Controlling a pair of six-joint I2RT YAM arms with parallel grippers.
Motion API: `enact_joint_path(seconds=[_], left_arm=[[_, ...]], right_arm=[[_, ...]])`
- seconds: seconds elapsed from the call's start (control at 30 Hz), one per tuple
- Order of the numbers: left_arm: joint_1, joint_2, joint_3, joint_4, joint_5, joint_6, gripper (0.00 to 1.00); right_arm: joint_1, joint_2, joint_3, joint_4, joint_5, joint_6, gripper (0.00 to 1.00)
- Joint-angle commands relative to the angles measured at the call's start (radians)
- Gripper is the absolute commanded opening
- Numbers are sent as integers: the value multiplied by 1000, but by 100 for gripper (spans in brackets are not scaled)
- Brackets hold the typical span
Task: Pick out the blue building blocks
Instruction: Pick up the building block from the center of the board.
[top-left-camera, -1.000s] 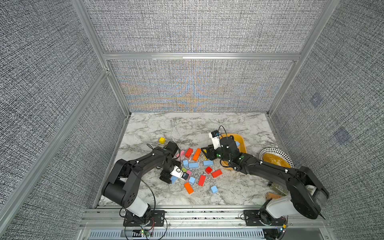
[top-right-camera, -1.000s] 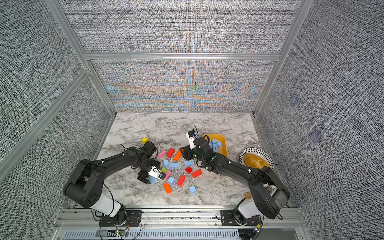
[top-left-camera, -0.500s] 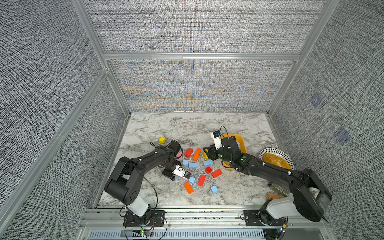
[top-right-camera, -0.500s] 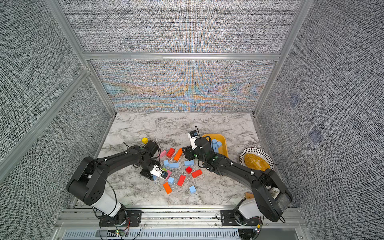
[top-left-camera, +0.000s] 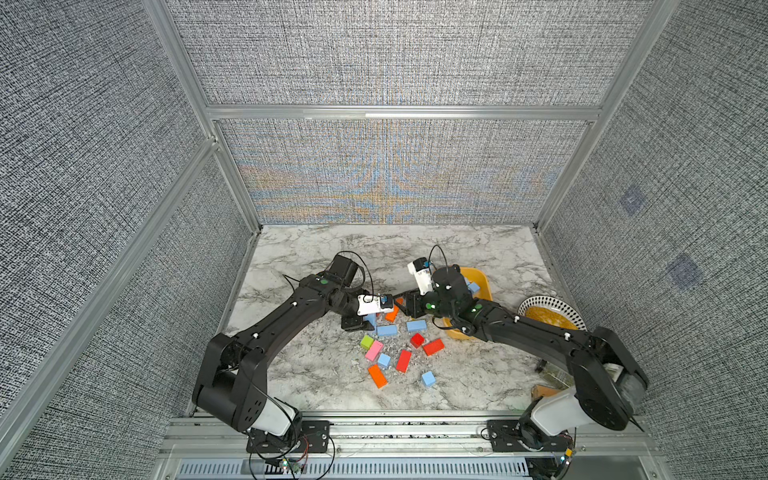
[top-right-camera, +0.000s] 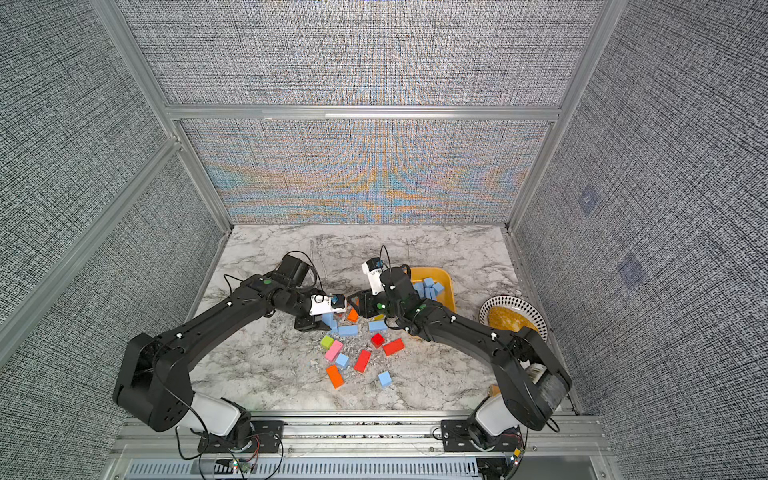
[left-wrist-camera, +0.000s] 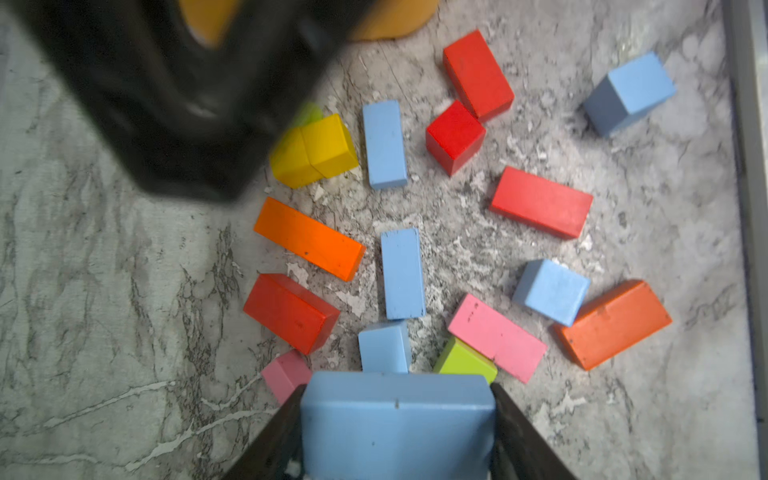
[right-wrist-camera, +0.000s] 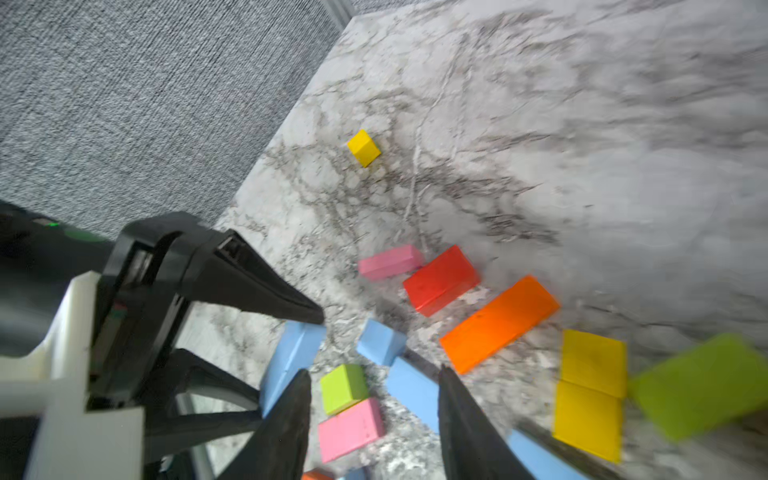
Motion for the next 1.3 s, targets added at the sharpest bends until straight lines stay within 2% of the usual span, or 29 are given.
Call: enact_joint_path(seconds=[0.0, 0.13, 0.3, 0.67, 0.73, 0.87, 0.93, 0.97, 1.0, 1.1, 1.17, 1.27], left_arm=[[3, -28, -37, 120, 107, -191, 42], [3, -92, -120, 216, 144, -268, 42], [4, -141, -155, 213, 222, -258, 42], [0, -189, -186, 234, 268, -234, 42], [1, -197, -189, 233, 263, -232, 42], [0, -205, -184, 230, 252, -230, 43], [0, -206, -178, 227, 246, -228, 48], [1, -208, -173, 225, 240, -225, 53], [1, -210, -166, 214, 226, -219, 62], [3, -208, -142, 191, 187, -234, 84], [10, -210, -133, 186, 181, -247, 92], [29, -199, -129, 207, 158, -307, 99]], right_arm=[[33, 31, 43, -28, -51, 70, 51], [51, 59, 56, -42, -78, 139, 50], [103, 22, -28, 59, -89, 288, 49], [152, 24, -50, 138, -72, 372, 49], [150, 24, -40, 115, -68, 363, 42], [148, 20, -14, 43, -70, 330, 19], [147, 17, -2, 22, -78, 306, 9], [144, 16, 6, 12, -80, 294, 3], [140, 14, 13, -1, -80, 283, 0], [117, 2, 32, -44, -82, 242, 0], [91, -17, 33, -102, -48, 193, 0], [14, -36, 27, -197, -4, 119, 0]])
